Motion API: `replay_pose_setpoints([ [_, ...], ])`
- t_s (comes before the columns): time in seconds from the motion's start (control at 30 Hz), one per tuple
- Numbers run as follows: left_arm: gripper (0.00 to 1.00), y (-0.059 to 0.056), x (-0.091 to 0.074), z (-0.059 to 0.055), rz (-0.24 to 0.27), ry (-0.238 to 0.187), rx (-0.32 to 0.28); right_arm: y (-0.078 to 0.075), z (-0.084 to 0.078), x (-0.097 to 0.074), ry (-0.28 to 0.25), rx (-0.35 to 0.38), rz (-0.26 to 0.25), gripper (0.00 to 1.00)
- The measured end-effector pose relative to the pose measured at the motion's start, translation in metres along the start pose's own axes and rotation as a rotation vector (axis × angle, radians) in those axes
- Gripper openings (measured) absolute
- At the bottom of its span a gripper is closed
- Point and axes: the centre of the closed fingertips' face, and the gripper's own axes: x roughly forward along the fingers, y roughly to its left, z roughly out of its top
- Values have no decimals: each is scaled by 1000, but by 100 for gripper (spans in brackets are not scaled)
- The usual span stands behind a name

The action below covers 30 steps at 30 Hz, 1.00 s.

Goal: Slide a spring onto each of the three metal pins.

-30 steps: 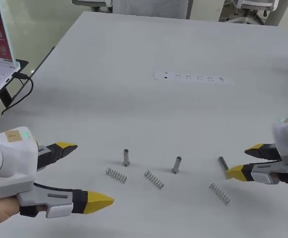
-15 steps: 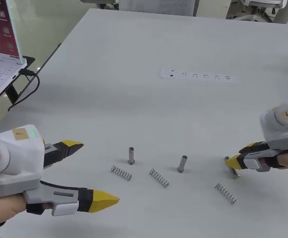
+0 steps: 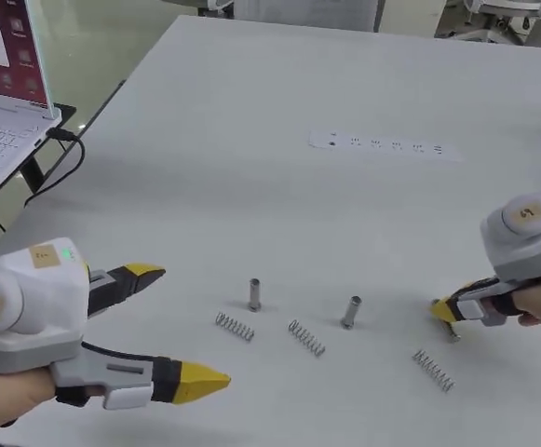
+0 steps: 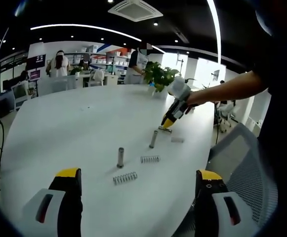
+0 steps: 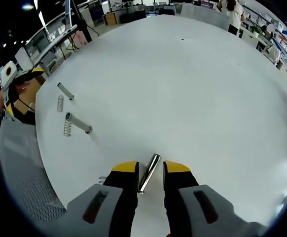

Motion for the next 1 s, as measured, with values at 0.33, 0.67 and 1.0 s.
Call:
replay_pose_setpoints([
  [0.33, 92, 3, -4, -2, 7, 4, -7, -3, -1, 8, 42, 45, -6, 10],
  [0.67, 92, 5, -6, -7, 16, 15, -17, -6, -4, 10, 60, 97, -47, 6],
  [1.0, 91, 4, -5, -2, 8, 11, -10, -3, -5, 5, 50, 74, -64, 5],
])
